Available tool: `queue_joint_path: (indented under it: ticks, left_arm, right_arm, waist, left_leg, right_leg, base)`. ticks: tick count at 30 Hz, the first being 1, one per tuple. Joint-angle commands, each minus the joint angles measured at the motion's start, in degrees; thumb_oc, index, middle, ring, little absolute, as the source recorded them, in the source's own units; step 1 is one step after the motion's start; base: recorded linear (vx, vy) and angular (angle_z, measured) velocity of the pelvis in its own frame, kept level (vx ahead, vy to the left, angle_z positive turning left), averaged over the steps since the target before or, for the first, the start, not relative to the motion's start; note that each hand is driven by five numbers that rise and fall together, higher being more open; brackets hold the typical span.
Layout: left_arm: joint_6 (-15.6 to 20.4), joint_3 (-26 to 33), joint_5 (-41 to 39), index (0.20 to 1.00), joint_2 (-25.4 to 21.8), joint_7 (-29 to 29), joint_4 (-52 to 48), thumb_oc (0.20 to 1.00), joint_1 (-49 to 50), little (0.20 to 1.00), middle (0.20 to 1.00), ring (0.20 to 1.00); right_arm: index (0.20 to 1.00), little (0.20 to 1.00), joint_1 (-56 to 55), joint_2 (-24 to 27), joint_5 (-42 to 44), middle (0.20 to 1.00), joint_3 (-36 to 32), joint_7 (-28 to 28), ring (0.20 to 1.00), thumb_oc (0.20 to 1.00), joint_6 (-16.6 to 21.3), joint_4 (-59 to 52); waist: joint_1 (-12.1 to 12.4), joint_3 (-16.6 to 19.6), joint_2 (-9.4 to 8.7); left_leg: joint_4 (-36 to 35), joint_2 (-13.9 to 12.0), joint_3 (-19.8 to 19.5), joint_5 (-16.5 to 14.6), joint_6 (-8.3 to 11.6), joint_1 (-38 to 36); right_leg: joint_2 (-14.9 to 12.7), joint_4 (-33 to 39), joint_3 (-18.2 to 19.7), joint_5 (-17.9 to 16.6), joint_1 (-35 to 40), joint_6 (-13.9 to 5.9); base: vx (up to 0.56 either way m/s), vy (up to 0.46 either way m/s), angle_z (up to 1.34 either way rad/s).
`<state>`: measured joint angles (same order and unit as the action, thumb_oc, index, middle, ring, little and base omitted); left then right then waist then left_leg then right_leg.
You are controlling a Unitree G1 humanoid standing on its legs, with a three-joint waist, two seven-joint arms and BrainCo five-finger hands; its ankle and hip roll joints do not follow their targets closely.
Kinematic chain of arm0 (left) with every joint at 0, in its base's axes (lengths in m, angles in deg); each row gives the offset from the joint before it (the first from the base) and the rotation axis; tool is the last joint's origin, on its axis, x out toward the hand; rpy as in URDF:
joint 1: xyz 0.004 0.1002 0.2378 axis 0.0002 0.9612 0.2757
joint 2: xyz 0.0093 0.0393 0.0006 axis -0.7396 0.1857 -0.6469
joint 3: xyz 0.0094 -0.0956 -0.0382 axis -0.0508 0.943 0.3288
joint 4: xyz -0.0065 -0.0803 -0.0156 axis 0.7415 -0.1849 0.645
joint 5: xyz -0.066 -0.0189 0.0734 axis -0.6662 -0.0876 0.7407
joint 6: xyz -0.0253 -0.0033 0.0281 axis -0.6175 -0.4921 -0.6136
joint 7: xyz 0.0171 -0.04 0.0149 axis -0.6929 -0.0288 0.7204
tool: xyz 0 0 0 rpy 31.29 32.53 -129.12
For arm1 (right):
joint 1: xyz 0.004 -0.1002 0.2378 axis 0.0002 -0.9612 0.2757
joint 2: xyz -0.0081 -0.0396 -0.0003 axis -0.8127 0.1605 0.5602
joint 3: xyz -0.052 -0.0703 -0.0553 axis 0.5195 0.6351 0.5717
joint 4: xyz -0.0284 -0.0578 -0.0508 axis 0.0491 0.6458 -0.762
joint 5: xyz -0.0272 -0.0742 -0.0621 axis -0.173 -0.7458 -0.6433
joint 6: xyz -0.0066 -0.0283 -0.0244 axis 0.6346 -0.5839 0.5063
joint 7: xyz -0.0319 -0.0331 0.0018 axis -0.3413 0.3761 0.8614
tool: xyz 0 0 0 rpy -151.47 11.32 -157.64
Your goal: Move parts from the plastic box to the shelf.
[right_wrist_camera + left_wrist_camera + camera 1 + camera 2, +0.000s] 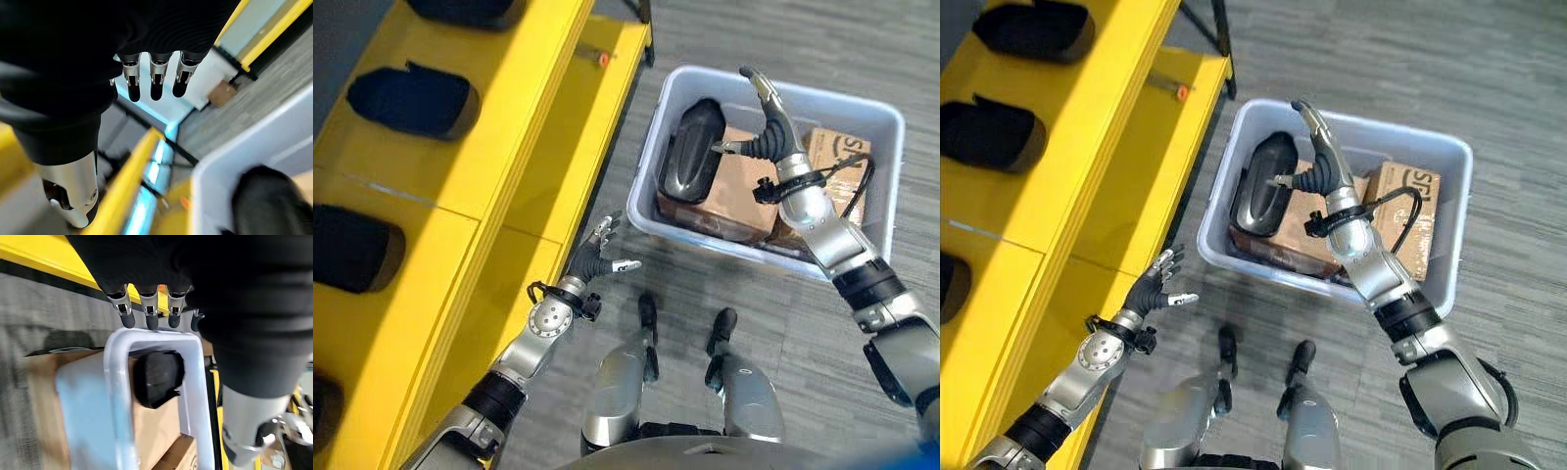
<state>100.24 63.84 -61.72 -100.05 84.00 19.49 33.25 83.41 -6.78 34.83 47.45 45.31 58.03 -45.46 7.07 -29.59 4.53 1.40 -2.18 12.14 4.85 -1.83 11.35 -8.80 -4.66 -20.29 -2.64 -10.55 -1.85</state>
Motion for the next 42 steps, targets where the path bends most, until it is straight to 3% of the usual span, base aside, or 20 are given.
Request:
queue_joint_path:
  ticks: [1,4,9,13,14,15,23,28,34,37,38,39,42]
  left_arm:
    - [3.94,-1.16,-1.37,1.0,-2.37,1.12,-5.87,1.0,1.84,1.0,1.0,1.0]
    - [4.89,-2.01,-1.85,1.0,-3.03,1.57,-7.02,1.0,1.14,1.0,1.0,1.0]
    - [5.36,-2.94,-2.29,1.0,-4.28,1.1,-8.96,1.0,1.22,1.0,1.0,1.0]
    - [5.74,-3.03,-2.53,1.0,-5.19,0.21,-9.51,1.0,0.83,1.0,1.0,1.0]
    - [5.64,-3.07,-2.14,1.0,-5.27,-0.2,-9.55,1.0,0.7,1.0,1.0,1.0]
    - [5.44,-3.12,-2.13,1.0,-5.36,-0.29,-9.48,1.0,0.73,1.0,1.0,1.0]
    - [4.84,-1.79,-1.63,1.0,-4.97,-1.25,-9.86,1.0,1.1,1.0,1.0,1.0]
    - [4.85,-1.46,-1.05,1.0,-4.85,-1.83,-10.44,1.0,1.99,1.0,1.0,1.0]
    - [4.58,-1.13,-0.35,1.0,-4.66,-2.05,-10.98,1.0,2.53,1.0,1.0,1.0]
    - [4.93,-1.37,-0.11,1.0,-4.46,-1.88,-10.56,1.0,2.35,1.0,1.0,1.0]
    - [5.09,-1.56,-0.12,1.0,-4.35,-1.57,-10.45,1.0,2.24,1.0,1.0,1.0]
    - [5.2,-1.9,-0.14,1.0,-4.23,-0.5,-10.9,1.0,2.14,1.0,1.0,1.0]
    - [5.37,-2.49,0.16,1.0,-3.59,1.16,-11.1,1.0,1.97,1.0,1.0,1.0]
  right_arm:
    - [1.0,1.0,3.3,2.56,-3.82,1.0,3.59,1.93,1.0,1.0,3.78,-0.52]
    - [1.0,1.0,8.21,3.74,-7.4,1.0,6.94,3.89,1.0,1.0,5.32,5.94]
    - [1.0,1.0,14.07,5.53,-11.06,1.0,13.45,3.57,1.0,1.0,3.68,14.51]
    - [1.0,1.0,17.98,5.49,-14.29,1.0,18.7,2.97,1.0,1.0,-0.25,22.85]
    - [1.0,1.0,19.46,5.08,-14.61,1.0,20.61,1.53,1.0,1.0,-2.16,25.74]
    - [1.0,1.0,20.66,4.03,-10.66,1.0,21.84,-0.47,1.0,1.0,-6.71,29.99]
    - [1.0,1.0,20.61,2.51,-6.71,1.0,20.41,-7.2,1.0,1.0,-13.29,39.85]
    - [1.0,1.0,20.26,2.32,-9.25,1.0,18.39,-12.94,1.0,1.0,-22.1,44.54]
    - [1.0,1.0,18.96,2.85,-14.98,1.0,17.93,-13.0,1.0,1.0,-24.58,47.18]
    - [1.0,1.0,18.44,3.38,-14.65,1.0,18.04,-5.27,1.0,1.0,-22.83,47.59]
    - [1.0,1.0,18.49,3.5,-13.51,1.0,17.85,0.55,1.0,1.0,-22.5,47.21]
    - [1.0,1.0,19.4,3.85,-8.15,1.0,16.39,11.7,1.0,1.0,-22.19,44.75]
    - [1.0,1.0,19.26,3.56,-0.82,1.0,11.94,21.4,1.0,1.0,-16.12,41.34]
  waist:
    - [0.75,2.06,-0.42]
    - [1.79,0.2,0.66]
    - [3.47,-0.2,2.15]
    - [4.56,-0.2,2.9]
    - [5.09,-0.2,3.15]
    - [5.62,-0.2,3.46]
    - [6.37,-0.2,3.92]
    - [6.7,-0.2,3.98]
    - [6.67,-0.2,3.72]
    - [6.35,-0.2,3.61]
    - [6.21,-0.2,3.6]
    - [5.75,-0.2,3.64]
    - [4.88,-0.2,3.72]
  left_leg:
    - [5.06,-5.06,-4.32,-4.24,4.9,0.77]
    - [6.0,-4.6,-5.12,-4.06,4.8,2.96]
    - [7.09,-4.03,-5.82,-3.58,4.5,7.83]
    - [9.08,-3.8,-6.61,-4.69,4.57,11.63]
    - [9.55,-3.72,-6.73,-4.61,4.47,12.91]
    - [10.05,-3.72,-6.91,-4.5,4.4,14.14]
    - [10.36,-3.68,-6.95,-4.34,4.2,15.57]
    - [9.99,-3.75,-6.82,-4.3,4.21,15.04]
    - [10.09,-3.99,-6.45,-4.49,4.32,14.4]
    - [10.17,-4.29,-6.23,-4.44,4.39,14.28]
    - [10.19,-4.37,-6.13,-4.45,4.36,14.29]
    - [10.08,-4.38,-5.95,-4.48,4.22,14.53]
    - [9.98,-4.3,-5.58,-4.58,4.05,14.89]
  right_leg:
    - [-3.81,-7.13,2.39,4.87,-1.67,-2.82]
    - [-4.16,-9.64,1.93,5.81,-4.0,-2.5]
    - [-4.86,-13.26,1.17,6.88,-9.17,-1.99]
    - [-5.3,-17.3,1.84,9.07,-13.49,-2.16]
    - [-5.54,-18.04,1.67,9.21,-14.64,-2.09]
    - [-5.81,-19.13,1.57,9.48,-15.86,-1.91]
    - [-6.35,-20.62,1.5,9.8,-17.4,-1.77]
    - [-6.27,-20.18,1.29,9.64,-16.64,-1.86]
    - [-6.16,-19.43,1.24,9.32,-15.58,-2.18]
    - [-5.95,-18.89,1.36,9.0,-15.26,-2.32]
    - [-5.85,-18.7,1.47,8.89,-15.22,-2.36]
    - [-5.73,-18.33,1.74,8.65,-15.58,-2.41]
    - [-5.49,-17.82,2.1,8.43,-16.12,-2.3]
  base:
    - [-0.07,-0.053,0.23]
    - [-0.07,-0.056,0.13]
    - [-0.03,-0.065,0.14]
    - [0.01,-0.08,0.14]
    - [0.06,-0.07,0.12]
    - [0.0,-0.047,0.04]
    - [0.0,-0.004,0.02]
    - [0.0,0.0,0.0]
    - [0.0,0.0,0.0]
    - [0.0,0.0,0.0]
    - [0.01,0.03,-0.01]
    - [0.0,0.038,-0.03]
    - [0.0,0.062,-0.05]
